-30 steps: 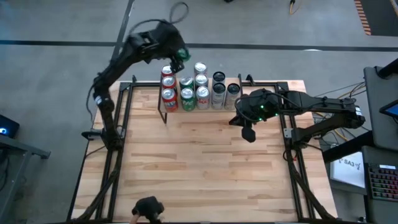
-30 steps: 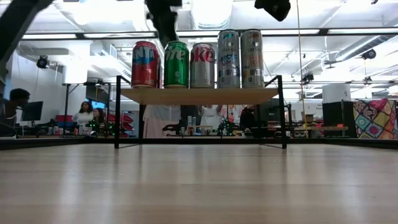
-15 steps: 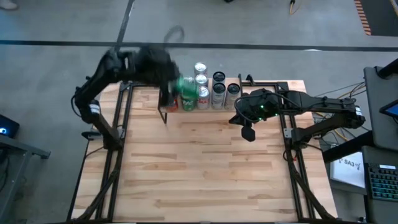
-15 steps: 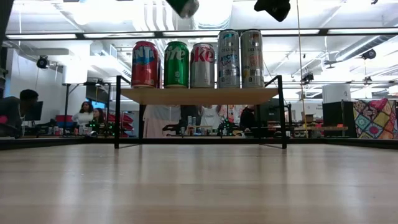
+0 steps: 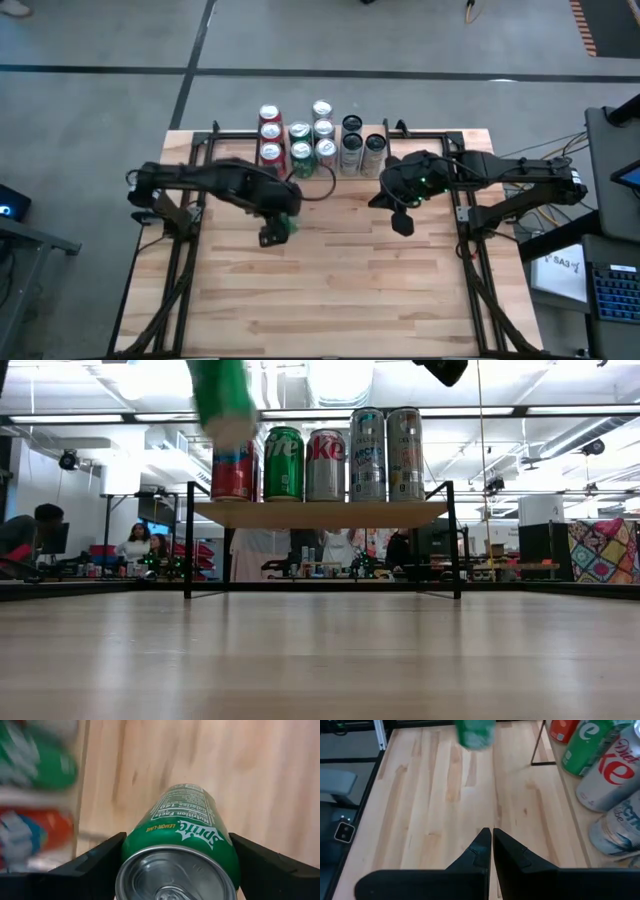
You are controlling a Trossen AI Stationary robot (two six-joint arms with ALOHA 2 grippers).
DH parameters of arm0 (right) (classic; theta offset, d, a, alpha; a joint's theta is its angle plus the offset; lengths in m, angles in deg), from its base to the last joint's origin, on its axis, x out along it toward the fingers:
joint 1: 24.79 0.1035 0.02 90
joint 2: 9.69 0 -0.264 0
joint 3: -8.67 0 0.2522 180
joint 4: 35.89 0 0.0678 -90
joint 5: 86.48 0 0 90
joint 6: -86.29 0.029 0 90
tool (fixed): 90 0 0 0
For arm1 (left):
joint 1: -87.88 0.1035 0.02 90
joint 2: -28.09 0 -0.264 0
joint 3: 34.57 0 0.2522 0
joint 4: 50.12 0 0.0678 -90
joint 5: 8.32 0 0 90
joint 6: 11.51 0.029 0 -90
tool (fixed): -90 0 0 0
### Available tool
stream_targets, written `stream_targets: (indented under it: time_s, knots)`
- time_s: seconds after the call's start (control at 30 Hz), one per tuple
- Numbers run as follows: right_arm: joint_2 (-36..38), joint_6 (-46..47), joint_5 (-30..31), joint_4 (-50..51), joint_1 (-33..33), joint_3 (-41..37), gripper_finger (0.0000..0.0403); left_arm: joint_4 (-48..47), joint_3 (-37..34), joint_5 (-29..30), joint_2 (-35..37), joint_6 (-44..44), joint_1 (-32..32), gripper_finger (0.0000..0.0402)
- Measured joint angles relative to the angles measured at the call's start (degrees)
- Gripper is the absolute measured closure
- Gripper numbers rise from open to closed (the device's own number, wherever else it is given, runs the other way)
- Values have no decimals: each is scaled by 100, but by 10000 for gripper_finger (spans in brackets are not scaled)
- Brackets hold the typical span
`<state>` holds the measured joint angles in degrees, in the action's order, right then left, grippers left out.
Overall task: Place canned beverage on shelf
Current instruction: Put the green soda can on top of the shelf
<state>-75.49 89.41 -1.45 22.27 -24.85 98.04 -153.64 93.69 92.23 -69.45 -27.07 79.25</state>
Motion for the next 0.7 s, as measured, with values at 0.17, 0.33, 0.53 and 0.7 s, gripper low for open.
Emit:
stream_targets:
  time_s: [0.17, 0.33, 0.53, 0.7]
  knots:
    - [0, 3, 2, -15, 102, 0, 394, 414, -1656, -490, 4, -252, 29, 103]
    - [0, 35, 4, -18, 133, -2, 394, 882, -2956, -706, -9, -372, 96, 103]
    - [0, 58, 7, -145, 131, -2, 394, 1313, -3734, -695, -4, -492, 124, 103]
    - [0, 75, 8, -190, 131, -2, 394, 1495, -3946, -633, -4, -495, 132, 98]
